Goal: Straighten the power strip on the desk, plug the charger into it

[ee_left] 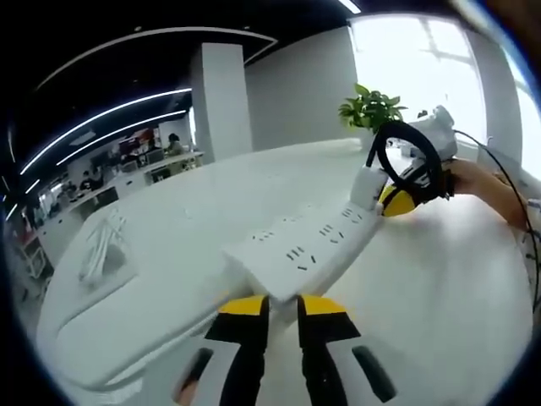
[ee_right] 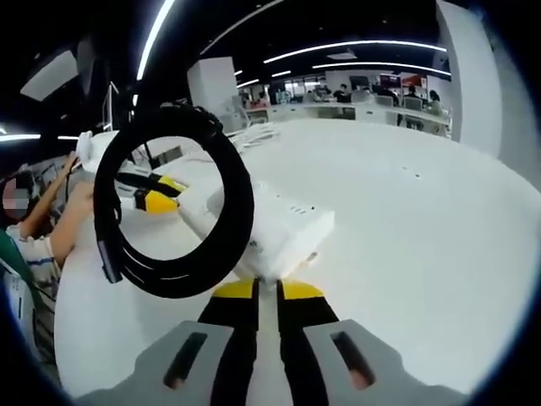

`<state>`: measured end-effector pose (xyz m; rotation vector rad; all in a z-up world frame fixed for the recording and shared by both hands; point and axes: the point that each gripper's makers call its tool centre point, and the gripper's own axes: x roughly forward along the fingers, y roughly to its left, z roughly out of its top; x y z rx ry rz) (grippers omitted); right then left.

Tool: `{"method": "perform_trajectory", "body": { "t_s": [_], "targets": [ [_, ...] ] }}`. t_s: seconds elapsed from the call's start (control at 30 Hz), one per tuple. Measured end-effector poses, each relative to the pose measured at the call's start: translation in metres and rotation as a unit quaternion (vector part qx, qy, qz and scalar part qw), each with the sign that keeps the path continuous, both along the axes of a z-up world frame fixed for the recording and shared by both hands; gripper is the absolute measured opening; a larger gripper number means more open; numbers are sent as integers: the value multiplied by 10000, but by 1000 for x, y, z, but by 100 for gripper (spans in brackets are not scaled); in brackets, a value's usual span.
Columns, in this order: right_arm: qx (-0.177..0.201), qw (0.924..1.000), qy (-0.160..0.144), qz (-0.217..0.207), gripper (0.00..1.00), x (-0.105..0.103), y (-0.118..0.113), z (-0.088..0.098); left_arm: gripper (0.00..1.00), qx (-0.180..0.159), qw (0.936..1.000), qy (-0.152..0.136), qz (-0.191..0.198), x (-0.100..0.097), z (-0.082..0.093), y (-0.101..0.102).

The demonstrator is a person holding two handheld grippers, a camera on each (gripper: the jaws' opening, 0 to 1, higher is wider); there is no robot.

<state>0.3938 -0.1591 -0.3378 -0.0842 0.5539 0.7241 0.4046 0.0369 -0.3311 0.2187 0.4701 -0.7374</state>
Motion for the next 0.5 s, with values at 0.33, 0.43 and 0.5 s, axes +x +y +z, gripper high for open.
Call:
{"method": "perform_trajectory", "body": {
  "t_s": [0.33, 0.43, 0.5],
  "targets": [
    [62, 9999, -91, -90, 6, -4, -2, 9, 12, -17, 10000, -50, -28, -8, 2, 1],
    [-23, 9999, -137, -86, 6, -8, -2, 10, 12, -72, 9999, -59, -52, -13, 5, -1],
    [-46, 9998, -146, -92, 7, -11, -3, 10, 12, -104, 9999, -36, -80, -18, 6, -3]
  ]
}}
